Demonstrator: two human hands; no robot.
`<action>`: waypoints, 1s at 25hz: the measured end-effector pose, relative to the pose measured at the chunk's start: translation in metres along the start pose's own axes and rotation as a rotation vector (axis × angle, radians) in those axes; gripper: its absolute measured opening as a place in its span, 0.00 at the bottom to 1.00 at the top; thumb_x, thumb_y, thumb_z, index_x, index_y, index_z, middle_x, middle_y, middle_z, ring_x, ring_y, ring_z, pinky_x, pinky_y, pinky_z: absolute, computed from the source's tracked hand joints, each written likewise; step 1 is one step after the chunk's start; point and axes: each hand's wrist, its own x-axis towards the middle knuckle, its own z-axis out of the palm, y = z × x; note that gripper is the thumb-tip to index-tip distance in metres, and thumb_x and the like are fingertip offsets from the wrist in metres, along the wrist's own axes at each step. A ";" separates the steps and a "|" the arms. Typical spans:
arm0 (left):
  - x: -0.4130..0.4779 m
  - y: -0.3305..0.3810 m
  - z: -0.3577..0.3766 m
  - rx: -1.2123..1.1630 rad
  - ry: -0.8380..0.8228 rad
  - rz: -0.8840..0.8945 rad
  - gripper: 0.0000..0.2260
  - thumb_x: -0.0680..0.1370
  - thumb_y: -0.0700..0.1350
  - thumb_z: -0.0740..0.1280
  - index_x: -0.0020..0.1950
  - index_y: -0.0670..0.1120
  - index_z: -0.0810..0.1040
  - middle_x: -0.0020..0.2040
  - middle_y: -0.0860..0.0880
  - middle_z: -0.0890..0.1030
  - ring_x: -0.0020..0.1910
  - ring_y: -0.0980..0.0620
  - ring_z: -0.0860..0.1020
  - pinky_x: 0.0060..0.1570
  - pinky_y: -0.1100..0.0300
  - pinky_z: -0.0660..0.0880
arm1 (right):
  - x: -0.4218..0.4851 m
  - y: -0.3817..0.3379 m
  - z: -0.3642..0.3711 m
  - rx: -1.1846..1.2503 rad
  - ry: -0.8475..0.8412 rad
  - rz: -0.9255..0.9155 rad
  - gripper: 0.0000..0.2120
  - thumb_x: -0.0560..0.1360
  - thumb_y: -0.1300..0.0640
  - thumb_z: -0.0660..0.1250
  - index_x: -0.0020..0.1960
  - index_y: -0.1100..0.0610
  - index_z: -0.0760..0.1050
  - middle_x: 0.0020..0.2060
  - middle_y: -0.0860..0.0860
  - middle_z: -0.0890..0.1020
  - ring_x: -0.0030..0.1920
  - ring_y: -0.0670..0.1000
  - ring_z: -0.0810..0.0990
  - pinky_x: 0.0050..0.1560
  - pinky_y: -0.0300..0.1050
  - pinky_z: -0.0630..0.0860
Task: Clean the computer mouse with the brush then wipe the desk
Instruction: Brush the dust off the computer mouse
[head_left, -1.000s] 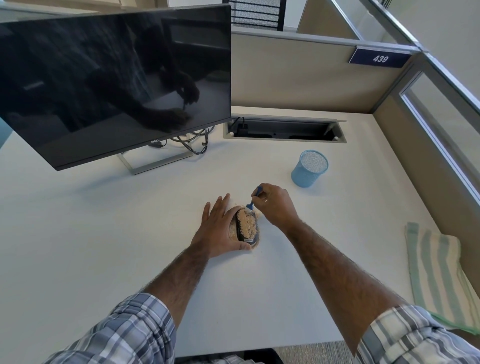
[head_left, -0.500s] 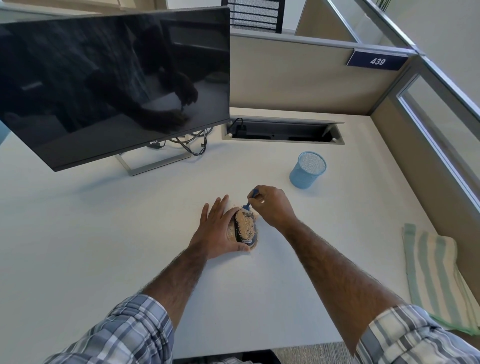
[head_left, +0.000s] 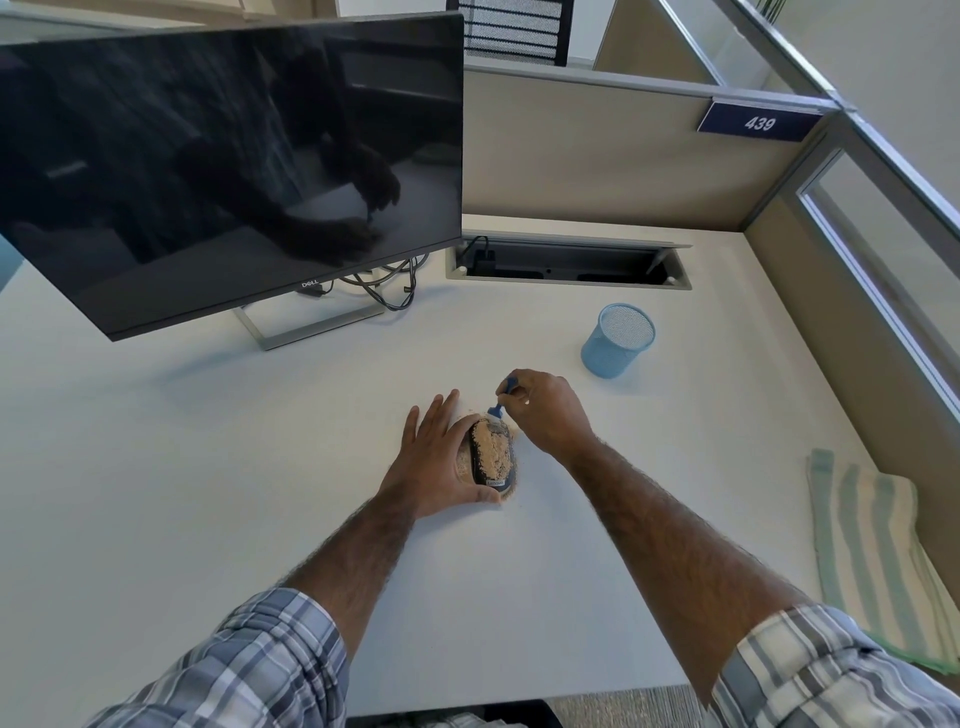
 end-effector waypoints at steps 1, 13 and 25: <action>0.000 0.000 0.000 -0.001 -0.001 0.001 0.55 0.61 0.81 0.67 0.81 0.54 0.56 0.84 0.50 0.40 0.82 0.52 0.34 0.79 0.43 0.36 | 0.000 0.000 0.000 0.001 -0.014 -0.004 0.05 0.76 0.57 0.67 0.48 0.54 0.82 0.42 0.50 0.85 0.42 0.52 0.82 0.44 0.48 0.80; 0.000 0.001 -0.001 -0.004 -0.001 0.001 0.55 0.62 0.80 0.67 0.81 0.54 0.56 0.84 0.50 0.40 0.82 0.52 0.34 0.79 0.43 0.36 | 0.002 -0.003 0.001 -0.009 -0.016 -0.019 0.06 0.77 0.57 0.67 0.48 0.55 0.82 0.42 0.50 0.85 0.42 0.52 0.82 0.43 0.47 0.80; 0.000 0.001 -0.001 -0.002 -0.008 -0.002 0.55 0.62 0.80 0.67 0.82 0.55 0.55 0.84 0.50 0.39 0.81 0.52 0.34 0.79 0.44 0.36 | 0.000 0.001 0.001 -0.027 -0.002 -0.037 0.05 0.76 0.57 0.66 0.48 0.56 0.81 0.41 0.51 0.85 0.42 0.54 0.82 0.44 0.52 0.82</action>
